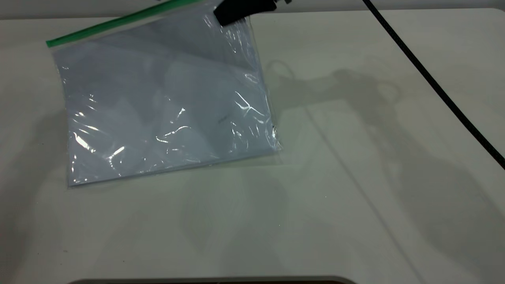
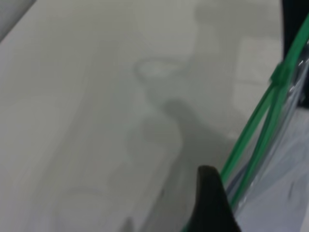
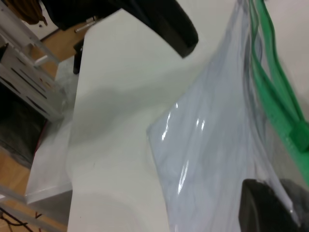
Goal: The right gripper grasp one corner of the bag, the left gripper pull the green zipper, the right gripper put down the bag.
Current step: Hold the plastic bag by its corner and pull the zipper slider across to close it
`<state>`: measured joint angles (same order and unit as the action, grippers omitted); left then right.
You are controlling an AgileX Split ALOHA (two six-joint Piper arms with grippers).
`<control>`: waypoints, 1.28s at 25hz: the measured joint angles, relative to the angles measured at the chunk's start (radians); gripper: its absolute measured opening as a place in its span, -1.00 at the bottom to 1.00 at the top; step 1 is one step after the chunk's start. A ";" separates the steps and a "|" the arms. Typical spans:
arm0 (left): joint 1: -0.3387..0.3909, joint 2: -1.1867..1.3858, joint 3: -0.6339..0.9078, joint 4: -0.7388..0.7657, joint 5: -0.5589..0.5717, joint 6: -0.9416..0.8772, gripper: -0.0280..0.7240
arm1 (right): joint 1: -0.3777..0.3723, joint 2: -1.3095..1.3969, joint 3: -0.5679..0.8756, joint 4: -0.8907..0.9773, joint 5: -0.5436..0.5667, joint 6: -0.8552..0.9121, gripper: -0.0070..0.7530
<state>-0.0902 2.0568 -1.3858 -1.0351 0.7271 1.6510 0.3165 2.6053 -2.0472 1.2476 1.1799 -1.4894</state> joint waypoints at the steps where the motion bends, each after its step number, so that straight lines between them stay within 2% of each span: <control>1: 0.000 0.000 -0.007 -0.011 0.012 0.007 0.58 | 0.004 0.000 0.000 0.004 -0.001 -0.011 -0.89; 14: 0.000 0.000 -0.016 -0.021 0.140 0.045 0.58 | 0.101 0.000 -0.001 -0.010 -0.011 -0.067 -0.89; 22: 0.000 0.018 -0.016 0.009 0.185 0.045 0.58 | 0.101 0.000 -0.001 -0.013 -0.011 -0.068 -0.89; 32: 0.000 0.073 -0.017 -0.013 0.187 0.050 0.56 | 0.101 0.000 -0.001 -0.014 -0.011 -0.068 -0.89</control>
<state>-0.0902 2.1297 -1.4024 -1.0477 0.9137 1.7007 0.4180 2.6053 -2.0479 1.2335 1.1684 -1.5569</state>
